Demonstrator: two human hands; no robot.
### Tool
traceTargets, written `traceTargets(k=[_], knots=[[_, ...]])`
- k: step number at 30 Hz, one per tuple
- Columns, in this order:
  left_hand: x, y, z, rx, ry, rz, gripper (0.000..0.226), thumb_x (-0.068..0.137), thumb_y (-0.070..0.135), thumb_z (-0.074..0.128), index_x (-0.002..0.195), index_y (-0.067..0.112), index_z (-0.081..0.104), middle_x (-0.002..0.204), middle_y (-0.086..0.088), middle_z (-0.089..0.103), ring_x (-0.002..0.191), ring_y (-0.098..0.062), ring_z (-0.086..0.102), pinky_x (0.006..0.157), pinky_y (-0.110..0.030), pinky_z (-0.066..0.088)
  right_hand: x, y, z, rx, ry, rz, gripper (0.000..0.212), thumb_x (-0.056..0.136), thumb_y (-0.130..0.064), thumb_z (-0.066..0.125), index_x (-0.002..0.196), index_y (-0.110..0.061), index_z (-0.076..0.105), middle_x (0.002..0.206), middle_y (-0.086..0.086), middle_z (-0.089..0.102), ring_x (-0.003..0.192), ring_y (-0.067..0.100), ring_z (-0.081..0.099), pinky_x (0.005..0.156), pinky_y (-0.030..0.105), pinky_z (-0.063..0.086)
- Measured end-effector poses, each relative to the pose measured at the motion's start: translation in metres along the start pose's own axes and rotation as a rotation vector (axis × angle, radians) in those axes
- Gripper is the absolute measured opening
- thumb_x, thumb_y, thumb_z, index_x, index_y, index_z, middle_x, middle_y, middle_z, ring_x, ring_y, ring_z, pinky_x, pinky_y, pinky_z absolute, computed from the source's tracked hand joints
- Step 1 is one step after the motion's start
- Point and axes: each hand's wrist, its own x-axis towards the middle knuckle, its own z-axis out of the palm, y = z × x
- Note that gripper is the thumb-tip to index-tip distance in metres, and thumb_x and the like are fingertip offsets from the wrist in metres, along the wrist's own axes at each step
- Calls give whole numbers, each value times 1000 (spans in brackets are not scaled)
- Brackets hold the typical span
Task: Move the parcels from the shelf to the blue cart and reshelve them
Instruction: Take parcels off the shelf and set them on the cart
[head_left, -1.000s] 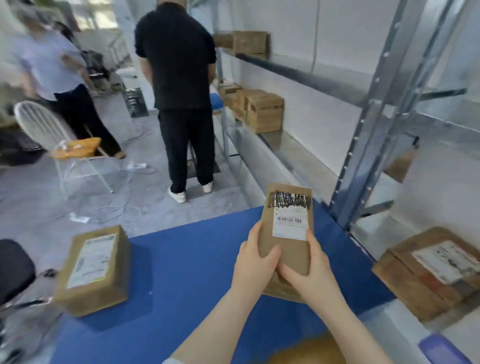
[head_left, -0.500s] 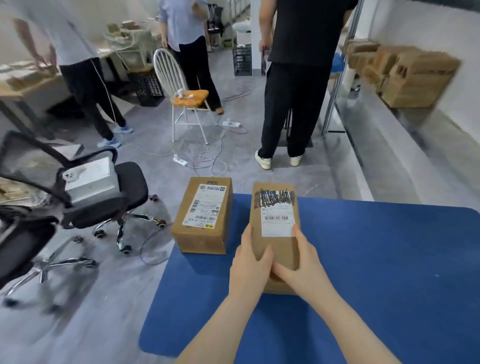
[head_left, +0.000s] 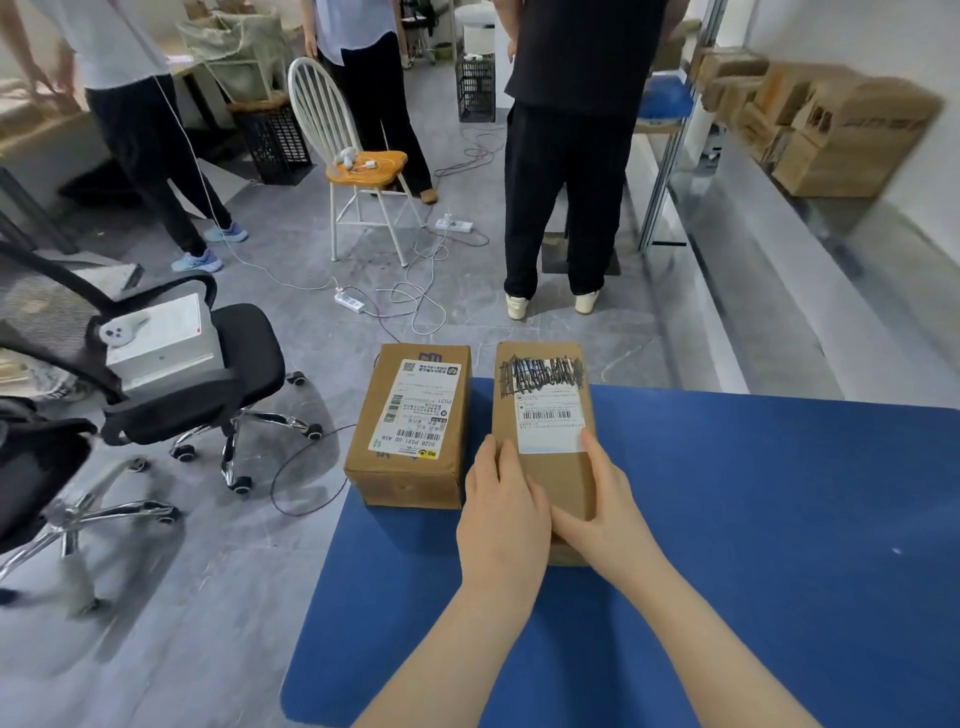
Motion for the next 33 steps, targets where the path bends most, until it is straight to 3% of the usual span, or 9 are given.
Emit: traceTargets(k=[3, 5, 7, 10, 14, 20, 23, 27, 33], knots=[[-1, -7, 1, -73, -1, -1, 50, 97, 14, 41, 146, 11, 32, 154, -3, 25, 140, -17, 25, 109, -25, 28, -1, 0, 3, -6, 12, -2, 96, 69, -56, 75, 147, -44, 19, 147, -6, 36, 129, 13, 42, 100, 41, 46], [-7, -11, 0, -23, 15, 16, 52, 99, 17, 40, 148, 15, 26, 154, 1, 22, 140, -12, 21, 106, -14, 22, -2, 0, 4, -25, 24, 2, 97, 70, -54, 75, 146, -47, 16, 147, -9, 32, 130, 11, 39, 101, 40, 45], [-14, -18, 4, -39, 43, 26, 52, 99, 19, 39, 149, 14, 25, 155, 1, 22, 141, -12, 20, 106, -13, 19, -1, 0, 5, -45, 27, 4, 96, 72, -51, 74, 146, -47, 13, 147, -9, 30, 130, 11, 37, 103, 41, 43], [-28, -21, 4, -132, 38, 51, 50, 96, 14, 40, 145, 9, 36, 154, -5, 28, 141, -21, 26, 114, -31, 26, 0, 0, 7, -69, 30, 14, 97, 73, -50, 74, 146, -48, 10, 147, -9, 27, 130, 10, 35, 103, 38, 42], [-46, -27, 8, -6, 172, 78, 45, 92, 14, 58, 136, 9, 51, 142, -5, 45, 127, -18, 48, 99, -17, 33, 0, 0, 12, -81, 41, 24, 97, 74, -49, 73, 145, -50, 7, 145, -11, 25, 128, 8, 32, 96, 28, 38], [-53, -31, 7, -6, 240, 86, 42, 80, 5, 72, 121, 6, 63, 127, -9, 57, 106, -25, 62, 83, -27, 53, 0, -3, 18, -82, 27, 28, 98, 75, -48, 72, 146, -50, 5, 147, -10, 23, 130, 10, 31, 103, 35, 39], [-54, -34, 4, -43, 257, 51, 38, 86, 4, 65, 124, 7, 61, 130, -8, 54, 108, -27, 59, 81, -28, 53, -2, -7, 26, -78, 14, 21, 97, 75, -47, 71, 146, -49, 5, 146, -9, 25, 130, 10, 32, 103, 35, 41], [-56, -40, 0, -173, 255, -65, 39, 95, 15, 53, 133, 14, 51, 136, 1, 45, 119, -18, 50, 79, -20, 41, -6, -11, 29, -71, 24, 9, 96, 76, -47, 71, 147, -48, 6, 145, -8, 30, 129, 11, 36, 102, 40, 44], [-57, -44, -6, -435, 176, -282, 39, 97, 31, 47, 135, 24, 44, 124, 9, 46, 94, -6, 52, 73, -24, 39, -18, -13, 36, -49, 57, 19, 97, 78, -48, 70, 147, -44, 2, 146, -10, 30, 129, 8, 35, 103, 39, 43]])
